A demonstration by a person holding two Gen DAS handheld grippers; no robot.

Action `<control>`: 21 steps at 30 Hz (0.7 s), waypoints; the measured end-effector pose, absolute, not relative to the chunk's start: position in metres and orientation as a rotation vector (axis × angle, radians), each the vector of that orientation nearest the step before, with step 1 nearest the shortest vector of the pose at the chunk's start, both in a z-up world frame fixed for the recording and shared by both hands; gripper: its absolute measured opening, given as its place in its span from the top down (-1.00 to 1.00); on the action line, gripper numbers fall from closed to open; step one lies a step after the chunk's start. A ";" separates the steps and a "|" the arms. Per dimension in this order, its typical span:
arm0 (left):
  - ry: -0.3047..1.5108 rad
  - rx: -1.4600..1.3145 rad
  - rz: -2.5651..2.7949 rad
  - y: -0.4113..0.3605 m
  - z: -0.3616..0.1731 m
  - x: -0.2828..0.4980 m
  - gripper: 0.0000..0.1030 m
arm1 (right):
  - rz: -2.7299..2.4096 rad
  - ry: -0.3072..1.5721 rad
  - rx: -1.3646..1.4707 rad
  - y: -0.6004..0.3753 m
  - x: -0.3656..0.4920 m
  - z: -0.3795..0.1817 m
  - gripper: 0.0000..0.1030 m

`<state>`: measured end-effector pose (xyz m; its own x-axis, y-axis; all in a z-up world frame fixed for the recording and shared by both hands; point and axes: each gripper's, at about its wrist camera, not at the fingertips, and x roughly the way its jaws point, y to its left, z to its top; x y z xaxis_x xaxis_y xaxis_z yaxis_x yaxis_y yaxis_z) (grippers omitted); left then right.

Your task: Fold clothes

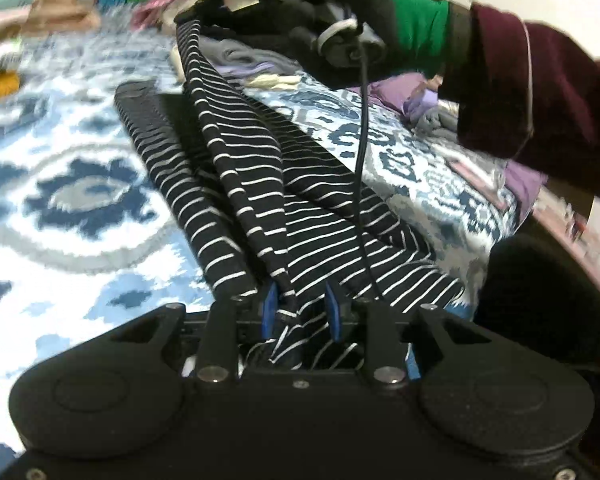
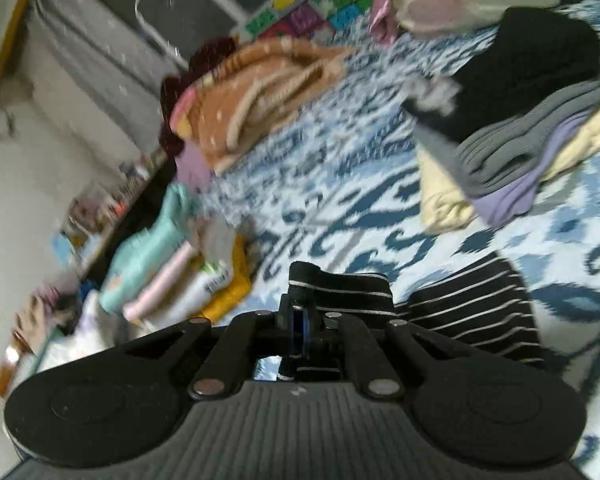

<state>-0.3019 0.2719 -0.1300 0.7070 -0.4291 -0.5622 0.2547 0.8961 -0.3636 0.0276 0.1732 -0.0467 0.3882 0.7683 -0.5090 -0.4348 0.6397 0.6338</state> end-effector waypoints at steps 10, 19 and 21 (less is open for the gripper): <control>0.661 -0.389 -0.343 0.312 -0.107 -0.309 0.04 | 0.843 0.869 0.340 0.172 0.015 -0.052 0.18; 0.584 -0.523 -0.141 0.347 -0.098 -0.268 0.12 | 0.893 0.772 0.248 0.073 -0.073 -0.074 0.17; 0.591 -0.568 -0.097 0.355 -0.099 -0.251 0.15 | 0.901 0.768 0.247 0.064 -0.087 -0.085 0.17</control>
<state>-0.2509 0.3550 -0.0994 0.8307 -0.2450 -0.4998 -0.0716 0.8434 -0.5325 -0.0867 0.0636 -0.0854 0.3806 0.7805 -0.4960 -0.6129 0.6145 0.4967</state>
